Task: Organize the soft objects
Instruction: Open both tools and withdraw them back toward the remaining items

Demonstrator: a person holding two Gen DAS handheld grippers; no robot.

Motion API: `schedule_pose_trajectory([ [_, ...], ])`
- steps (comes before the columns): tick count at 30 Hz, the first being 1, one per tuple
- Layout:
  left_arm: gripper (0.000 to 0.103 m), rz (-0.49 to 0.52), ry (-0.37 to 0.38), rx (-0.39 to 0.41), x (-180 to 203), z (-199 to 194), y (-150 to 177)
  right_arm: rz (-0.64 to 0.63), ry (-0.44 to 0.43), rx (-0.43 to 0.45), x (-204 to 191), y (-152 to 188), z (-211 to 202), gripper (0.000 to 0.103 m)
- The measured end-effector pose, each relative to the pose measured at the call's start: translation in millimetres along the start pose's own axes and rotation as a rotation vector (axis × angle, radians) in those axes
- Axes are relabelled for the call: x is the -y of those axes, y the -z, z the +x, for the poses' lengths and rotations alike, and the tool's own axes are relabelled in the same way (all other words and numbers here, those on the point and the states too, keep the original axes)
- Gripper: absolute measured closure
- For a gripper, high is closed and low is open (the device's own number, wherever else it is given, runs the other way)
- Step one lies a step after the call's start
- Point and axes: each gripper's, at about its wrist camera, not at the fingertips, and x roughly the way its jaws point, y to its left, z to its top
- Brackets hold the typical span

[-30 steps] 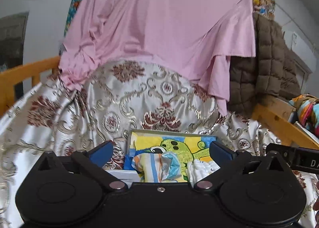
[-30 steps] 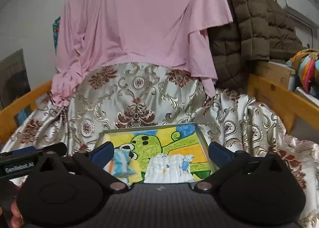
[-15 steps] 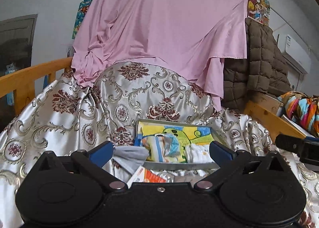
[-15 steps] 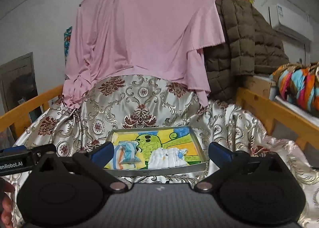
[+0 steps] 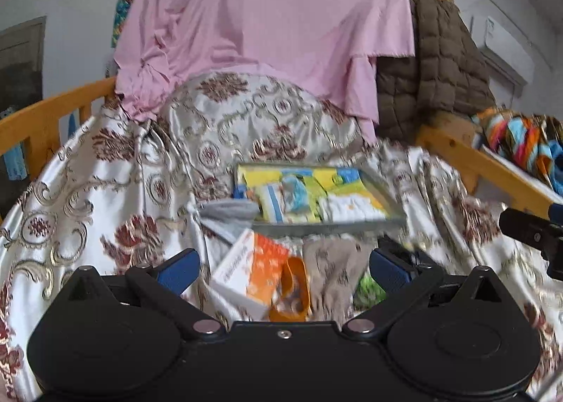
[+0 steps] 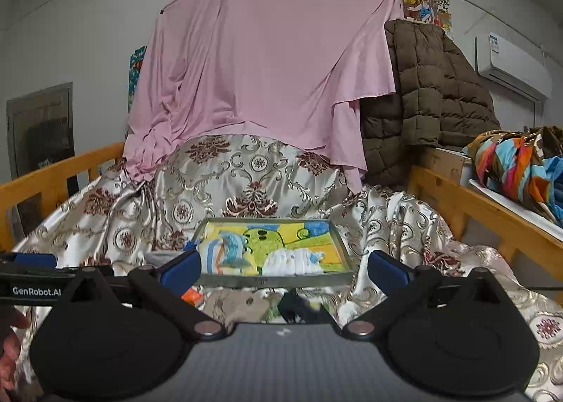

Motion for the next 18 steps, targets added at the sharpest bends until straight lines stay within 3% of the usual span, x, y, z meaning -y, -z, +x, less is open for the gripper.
schedule_pose_trajectory([
  [6,0.001,0.053,0.021,-0.061,6.9,-6.3,21.3,-0.004,0.026,-0.021,-1.2,24.4,-16.2,0.0],
  [13,0.001,0.09,-0.005,-0.121,7.5,-7.0,36.0,0.067,0.002,-0.107,3.7,51.4,-13.4,0.0],
  [18,0.001,0.107,-0.03,-0.161,7.7,-2.6,41.6,0.013,-0.019,-0.177,-5.4,67.4,-6.7,0.0],
])
